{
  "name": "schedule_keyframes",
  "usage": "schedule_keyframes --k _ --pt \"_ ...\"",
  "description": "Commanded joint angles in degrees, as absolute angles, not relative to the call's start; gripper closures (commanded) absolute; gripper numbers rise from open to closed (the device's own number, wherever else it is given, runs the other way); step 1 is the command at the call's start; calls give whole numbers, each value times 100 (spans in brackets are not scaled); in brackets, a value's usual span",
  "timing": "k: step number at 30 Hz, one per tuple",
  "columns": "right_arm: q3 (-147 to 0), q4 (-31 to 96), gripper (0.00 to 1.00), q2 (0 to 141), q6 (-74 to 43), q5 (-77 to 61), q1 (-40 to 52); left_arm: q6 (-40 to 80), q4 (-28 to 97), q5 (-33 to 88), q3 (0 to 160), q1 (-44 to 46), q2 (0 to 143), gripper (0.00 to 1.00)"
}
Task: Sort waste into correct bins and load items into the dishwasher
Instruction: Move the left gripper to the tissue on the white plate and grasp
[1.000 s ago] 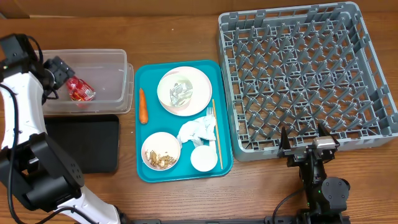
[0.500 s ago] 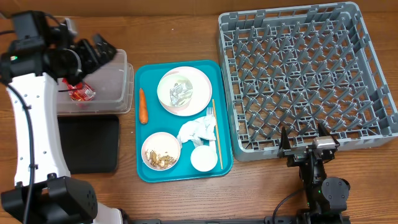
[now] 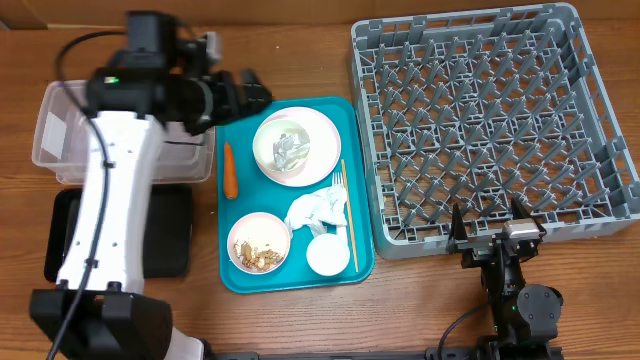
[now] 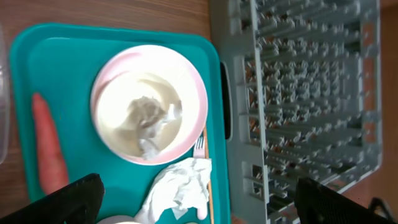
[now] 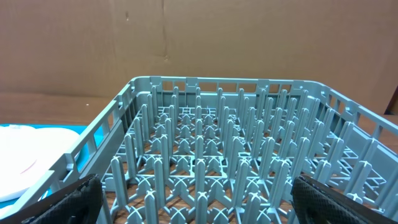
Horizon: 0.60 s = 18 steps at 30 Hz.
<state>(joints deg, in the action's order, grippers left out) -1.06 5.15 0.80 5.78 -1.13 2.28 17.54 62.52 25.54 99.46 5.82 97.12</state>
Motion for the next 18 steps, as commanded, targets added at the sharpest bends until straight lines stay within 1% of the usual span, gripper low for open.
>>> schedule_keyframes --k 1,6,10,18 --pt "-45 480 0 30 582 -117 213 1686 6222 1529 9944 1092 9819 0" --pt "-45 480 0 30 582 -117 213 1688 6206 506 9944 1789 10016 0" --pt "-45 480 0 30 582 -117 213 1688 6213 -416 9944 2117 10318 0" --pt "-45 480 0 30 582 -117 213 1699 6163 -593 9944 2139 11214 0"
